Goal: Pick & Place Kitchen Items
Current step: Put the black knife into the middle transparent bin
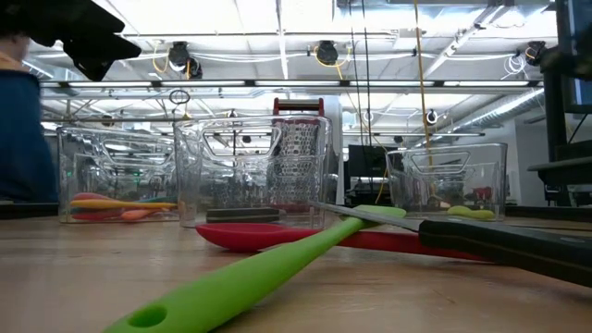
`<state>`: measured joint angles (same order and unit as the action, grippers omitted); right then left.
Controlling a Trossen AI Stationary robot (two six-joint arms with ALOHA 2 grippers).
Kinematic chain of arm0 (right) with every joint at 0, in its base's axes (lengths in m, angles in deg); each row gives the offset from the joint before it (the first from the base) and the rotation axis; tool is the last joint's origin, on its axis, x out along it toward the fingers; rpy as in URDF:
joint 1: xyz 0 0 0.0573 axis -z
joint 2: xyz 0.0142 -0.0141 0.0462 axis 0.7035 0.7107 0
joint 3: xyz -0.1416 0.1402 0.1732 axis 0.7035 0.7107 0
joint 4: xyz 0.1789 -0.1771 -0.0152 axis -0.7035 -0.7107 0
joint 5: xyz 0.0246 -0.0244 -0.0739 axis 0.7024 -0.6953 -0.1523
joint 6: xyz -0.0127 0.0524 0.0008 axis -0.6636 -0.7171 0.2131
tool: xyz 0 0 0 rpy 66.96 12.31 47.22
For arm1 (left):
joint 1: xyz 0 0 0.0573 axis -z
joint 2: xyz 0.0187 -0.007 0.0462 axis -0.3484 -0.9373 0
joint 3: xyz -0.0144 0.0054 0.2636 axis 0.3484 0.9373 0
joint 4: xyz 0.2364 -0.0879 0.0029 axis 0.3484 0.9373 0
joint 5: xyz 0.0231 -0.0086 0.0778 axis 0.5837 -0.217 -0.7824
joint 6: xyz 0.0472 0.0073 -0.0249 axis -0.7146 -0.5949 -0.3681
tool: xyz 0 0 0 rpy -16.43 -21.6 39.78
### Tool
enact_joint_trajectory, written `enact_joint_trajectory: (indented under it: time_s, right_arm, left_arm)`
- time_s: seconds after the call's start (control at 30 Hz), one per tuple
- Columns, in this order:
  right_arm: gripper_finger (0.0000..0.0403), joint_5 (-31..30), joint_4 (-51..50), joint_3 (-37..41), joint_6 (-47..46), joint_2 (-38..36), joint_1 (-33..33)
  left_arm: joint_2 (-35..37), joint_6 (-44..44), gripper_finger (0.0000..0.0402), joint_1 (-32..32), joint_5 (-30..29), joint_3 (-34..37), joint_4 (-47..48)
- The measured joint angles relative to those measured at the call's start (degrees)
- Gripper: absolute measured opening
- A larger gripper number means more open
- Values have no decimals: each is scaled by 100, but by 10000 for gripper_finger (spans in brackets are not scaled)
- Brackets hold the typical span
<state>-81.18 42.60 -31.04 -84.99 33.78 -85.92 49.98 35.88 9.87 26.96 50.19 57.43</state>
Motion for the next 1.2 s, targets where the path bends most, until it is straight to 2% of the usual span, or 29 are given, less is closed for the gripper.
enact_joint_trajectory:
  time_s: [0.2,0.3,0.47,0.63,0.97,1.2]
  right_arm:
    - [107,1129,-964,0,-2047,23,0]
    - [102,1277,-1154,0,-2608,23,-11]
    - [100,1233,-1148,0,-3070,23,-11]
    - [100,935,-1150,2,-3473,23,-11]
    - [100,943,-1059,185,-3507,23,-11]
    - [100,1053,-928,520,-3950,27,-11]
  left_arm:
    - [-2,2,186,-2,146,0,1]
    - [-2,2,186,-2,146,0,1]
    - [-2,12,186,-2,146,0,5]
    - [-4,13,186,-2,146,0,9]
    - [-4,142,186,-2,146,0,16]
    - [-4,143,186,-2,145,0,20]
